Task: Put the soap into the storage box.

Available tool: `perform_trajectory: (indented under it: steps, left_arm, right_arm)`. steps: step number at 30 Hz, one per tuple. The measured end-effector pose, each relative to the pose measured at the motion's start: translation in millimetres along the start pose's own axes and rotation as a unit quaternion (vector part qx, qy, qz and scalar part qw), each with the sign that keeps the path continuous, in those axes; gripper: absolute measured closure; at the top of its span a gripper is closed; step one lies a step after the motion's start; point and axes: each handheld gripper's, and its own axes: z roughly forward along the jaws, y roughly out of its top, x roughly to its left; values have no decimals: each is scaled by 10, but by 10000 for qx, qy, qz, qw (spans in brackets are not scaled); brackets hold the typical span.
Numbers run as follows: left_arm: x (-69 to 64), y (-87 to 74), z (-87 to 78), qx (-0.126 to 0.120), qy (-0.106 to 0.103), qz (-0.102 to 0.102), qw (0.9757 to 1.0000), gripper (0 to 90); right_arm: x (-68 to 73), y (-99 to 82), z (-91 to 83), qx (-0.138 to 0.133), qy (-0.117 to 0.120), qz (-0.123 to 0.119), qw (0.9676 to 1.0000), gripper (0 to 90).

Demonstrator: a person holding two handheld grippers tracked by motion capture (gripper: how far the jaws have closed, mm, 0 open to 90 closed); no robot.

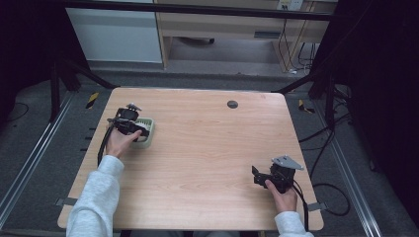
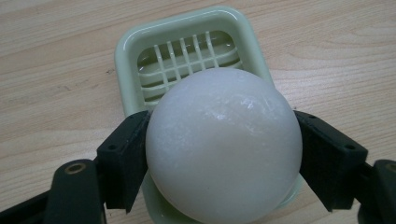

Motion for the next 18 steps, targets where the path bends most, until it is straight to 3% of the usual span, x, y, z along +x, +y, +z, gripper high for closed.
perform_trajectory:
  steps: [18]
  left_arm:
    - [-8,-3,43,74,56,-42,9999,238]
  right_arm:
    - [0,0,-1,4,10,2,10000,36]
